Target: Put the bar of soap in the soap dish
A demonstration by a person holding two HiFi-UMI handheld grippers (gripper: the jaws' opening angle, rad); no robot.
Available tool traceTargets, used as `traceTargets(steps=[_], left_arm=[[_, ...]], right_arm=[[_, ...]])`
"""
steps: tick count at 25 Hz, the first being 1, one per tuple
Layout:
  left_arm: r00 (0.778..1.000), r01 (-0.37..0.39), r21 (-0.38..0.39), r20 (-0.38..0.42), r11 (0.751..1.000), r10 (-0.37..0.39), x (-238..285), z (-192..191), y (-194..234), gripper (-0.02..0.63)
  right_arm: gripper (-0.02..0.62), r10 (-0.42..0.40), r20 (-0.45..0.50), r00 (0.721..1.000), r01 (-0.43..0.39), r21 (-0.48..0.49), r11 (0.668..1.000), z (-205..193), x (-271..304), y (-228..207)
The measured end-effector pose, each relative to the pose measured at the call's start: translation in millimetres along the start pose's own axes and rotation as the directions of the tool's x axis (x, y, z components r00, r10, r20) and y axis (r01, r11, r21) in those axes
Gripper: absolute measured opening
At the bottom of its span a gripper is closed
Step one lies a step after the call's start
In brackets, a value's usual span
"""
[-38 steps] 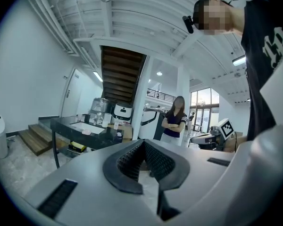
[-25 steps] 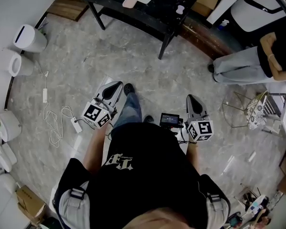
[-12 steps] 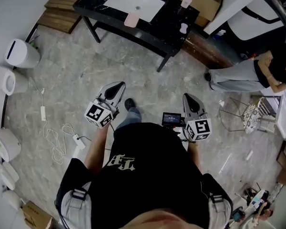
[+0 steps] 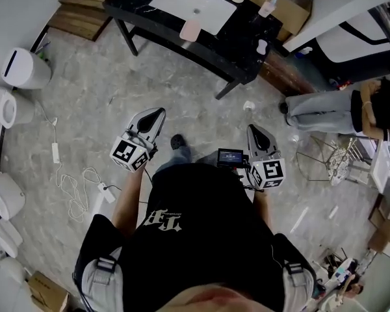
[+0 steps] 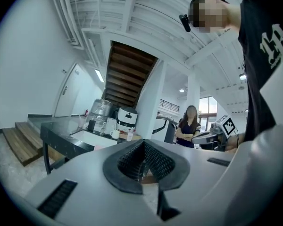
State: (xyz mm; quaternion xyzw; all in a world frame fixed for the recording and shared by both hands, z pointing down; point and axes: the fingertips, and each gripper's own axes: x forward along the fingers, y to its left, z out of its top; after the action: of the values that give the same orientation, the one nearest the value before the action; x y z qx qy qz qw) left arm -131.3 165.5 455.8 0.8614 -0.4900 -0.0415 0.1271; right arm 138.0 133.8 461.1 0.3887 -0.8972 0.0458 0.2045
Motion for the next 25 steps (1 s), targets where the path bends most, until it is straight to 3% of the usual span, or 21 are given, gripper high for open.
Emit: traceTargets(steps=[15, 21, 25], left_arm=[[0.997, -0.076, -0.025, 0.010, 0.997, 0.076, -9.1, -1.6, 39.1, 0.002], [0.988, -0.155, -0.025, 0.004, 0.988, 0.155, -11.1, -1.1, 69.4, 0.002], [0.988, -0.156, 0.015, -0.011, 0.988, 0.156, 14.9, 11.5, 96.1, 0.002]], right_arm=[[0.008, 0.062, -0.026, 0.998, -0.063, -0.038, 0.997, 10.8, 51.9, 3.2], [0.008, 0.123, 0.012, 0.992, -0.122, -0.053, 0.991, 25.5, 97.1, 0.7], [0.008, 0.107, 0.027, 0.994, -0.107, -0.024, 0.994, 28.7, 133.0, -19.3]])
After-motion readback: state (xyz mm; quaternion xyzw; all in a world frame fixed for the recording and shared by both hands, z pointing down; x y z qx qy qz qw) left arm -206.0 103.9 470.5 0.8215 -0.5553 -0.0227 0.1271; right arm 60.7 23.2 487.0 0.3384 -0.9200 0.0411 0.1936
